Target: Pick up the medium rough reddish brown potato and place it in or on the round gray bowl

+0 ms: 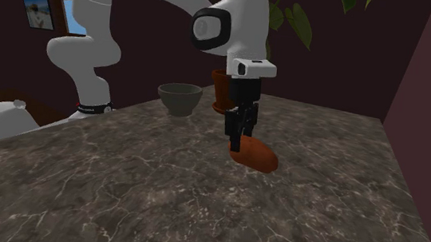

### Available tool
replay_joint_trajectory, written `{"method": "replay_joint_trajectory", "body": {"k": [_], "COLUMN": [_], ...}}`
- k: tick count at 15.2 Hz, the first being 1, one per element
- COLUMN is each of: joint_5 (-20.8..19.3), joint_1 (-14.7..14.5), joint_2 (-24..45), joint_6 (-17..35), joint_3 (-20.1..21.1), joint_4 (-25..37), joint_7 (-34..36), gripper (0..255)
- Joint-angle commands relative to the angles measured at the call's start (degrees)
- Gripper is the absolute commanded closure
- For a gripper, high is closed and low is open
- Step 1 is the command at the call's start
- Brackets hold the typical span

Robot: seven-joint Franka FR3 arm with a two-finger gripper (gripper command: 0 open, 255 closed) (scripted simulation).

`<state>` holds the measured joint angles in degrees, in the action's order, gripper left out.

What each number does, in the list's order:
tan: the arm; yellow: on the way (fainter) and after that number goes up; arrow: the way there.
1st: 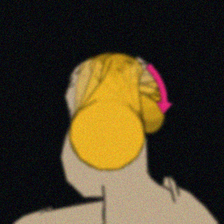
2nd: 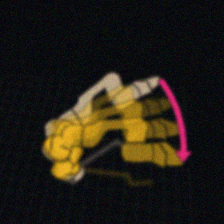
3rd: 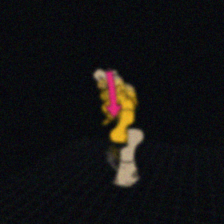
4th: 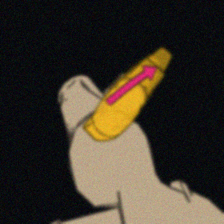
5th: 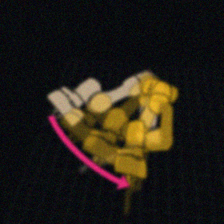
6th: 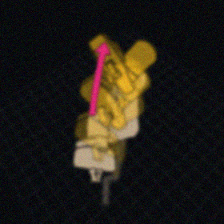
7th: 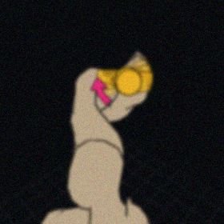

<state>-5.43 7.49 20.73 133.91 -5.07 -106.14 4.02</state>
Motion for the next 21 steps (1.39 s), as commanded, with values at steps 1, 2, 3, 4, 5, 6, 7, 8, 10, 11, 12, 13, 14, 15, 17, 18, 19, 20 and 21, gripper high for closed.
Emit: {"method": "replay_joint_trajectory", "body": {"k": [1, 2, 3, 4, 5, 6, 7, 8, 10, 11, 12, 13, 14, 15, 17, 18, 19, 20, 21], "joint_5": [0.0, 0.0, 0.0, 0.0, 0.1, 0.1, 0.1, 0.1, 0.1, 0.1, 0.2, 0.2, 0.2, 0.2, 0.2, 0.2, 0.3, 0.3, 0.3], "joint_1": [0.0, 0.0, 0.0, 0.0, 0.0, 0.0, -0.1, -0.1, -0.1, -0.1, -0.1, -0.1, -0.1, -0.1, -0.1, -0.1, -0.1, -0.1, -0.2], "joint_2": [0.0, -0.4, -0.8, -1.1, -1.5, -1.9, -2.2, -2.5, -3.2, -3.5, -3.8, -4.1, -4.3, -4.6, -5.1, -5.3, -5.5, -5.7, -5.9], "joint_6": [0.0, -0.6, -1.3, -1.9, -2.6, -3.2, -3.9, -4.5, -5.9, -6.5, -7.2, -7.9, -8.6, -9.2, -10.6, -11.3, -12.0, -12.7, -13.4], "joint_3": [0.0, 0.0, 0.0, 0.0, 0.0, 0.0, 0.0, 0.0, 0.0, 0.0, 0.0, 0.0, 0.0, 0.0, 0.0, 0.0, 0.0, 0.0, 0.0], "joint_4": [0.0, 0.2, 0.5, 0.8, 1.1, 1.4, 1.7, 2.0, 2.7, 3.1, 3.5, 3.9, 4.3, 4.7, 5.6, 6.1, 6.5, 7.0, 7.5], "joint_7": [0.0, -0.1, -0.1, -0.2, -0.2, -0.3, -0.4, -0.4, -0.5, -0.6, -0.6, -0.7, -0.8, -0.8, -0.9, -1.0, -1.1, -1.1, -1.2], "gripper": [255, 255, 255, 255, 255, 255, 255, 255, 255, 255, 255, 255, 255, 255, 255, 255, 255, 255, 255]}}
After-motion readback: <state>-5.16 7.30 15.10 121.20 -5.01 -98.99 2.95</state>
